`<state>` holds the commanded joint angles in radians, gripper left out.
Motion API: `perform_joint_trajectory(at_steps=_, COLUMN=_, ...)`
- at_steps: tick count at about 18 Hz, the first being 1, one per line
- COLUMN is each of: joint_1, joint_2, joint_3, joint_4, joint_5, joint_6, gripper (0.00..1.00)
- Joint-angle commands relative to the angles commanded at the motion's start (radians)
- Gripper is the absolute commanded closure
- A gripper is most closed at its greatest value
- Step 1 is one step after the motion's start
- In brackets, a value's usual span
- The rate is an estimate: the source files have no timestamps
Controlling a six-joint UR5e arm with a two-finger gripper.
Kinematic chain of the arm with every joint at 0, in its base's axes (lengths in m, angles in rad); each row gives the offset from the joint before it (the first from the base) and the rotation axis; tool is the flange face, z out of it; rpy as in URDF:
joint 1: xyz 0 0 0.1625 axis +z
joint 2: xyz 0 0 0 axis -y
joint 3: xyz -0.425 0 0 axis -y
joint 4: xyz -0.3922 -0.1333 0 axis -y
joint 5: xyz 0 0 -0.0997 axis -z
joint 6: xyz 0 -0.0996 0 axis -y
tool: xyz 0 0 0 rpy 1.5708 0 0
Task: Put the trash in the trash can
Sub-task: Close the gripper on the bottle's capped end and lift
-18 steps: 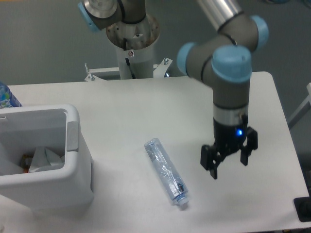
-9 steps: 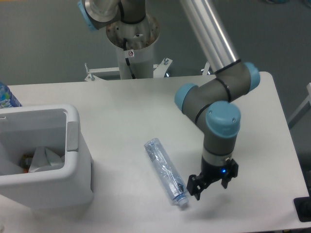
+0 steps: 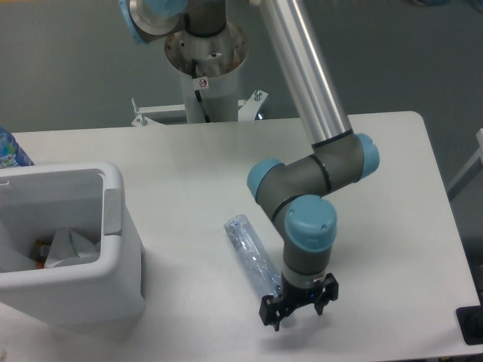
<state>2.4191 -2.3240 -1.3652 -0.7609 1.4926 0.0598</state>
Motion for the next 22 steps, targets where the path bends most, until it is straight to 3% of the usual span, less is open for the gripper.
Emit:
perform_joint_trajectory(at_steps=4, joint_1=-0.006, joint_2=-0.008, joint_3=-0.003, joint_4=0.0, joint_5=0.008, joint_6=-0.002, gripper=0.0)
perform_joint_trajectory(at_steps=8, joint_1=-0.018, joint_2=-0.012, joint_3=-0.008, joint_4=0.0, joint_5=0.061, joint_6=0.003, gripper=0.08)
perform_joint_trajectory(at_steps=13, joint_1=-0.018, joint_2=-0.011, joint_3=-0.012, joint_4=-0.002, joint_5=0.069, joint_6=0.0, gripper=0.46)
perform_joint_trajectory(at_steps=18, joint_1=-0.02, joint_2=-0.008, joint_3=-0.026, joint_4=-0.002, joint_5=0.081, joint_6=0.002, gripper=0.55)
perform_joint_trajectory(at_steps=22, joint_1=-0.02, joint_2=-0.003, joint_3=-0.034, joint_4=-0.002, joint_5=0.1, joint_6=0.005, gripper=0.56)
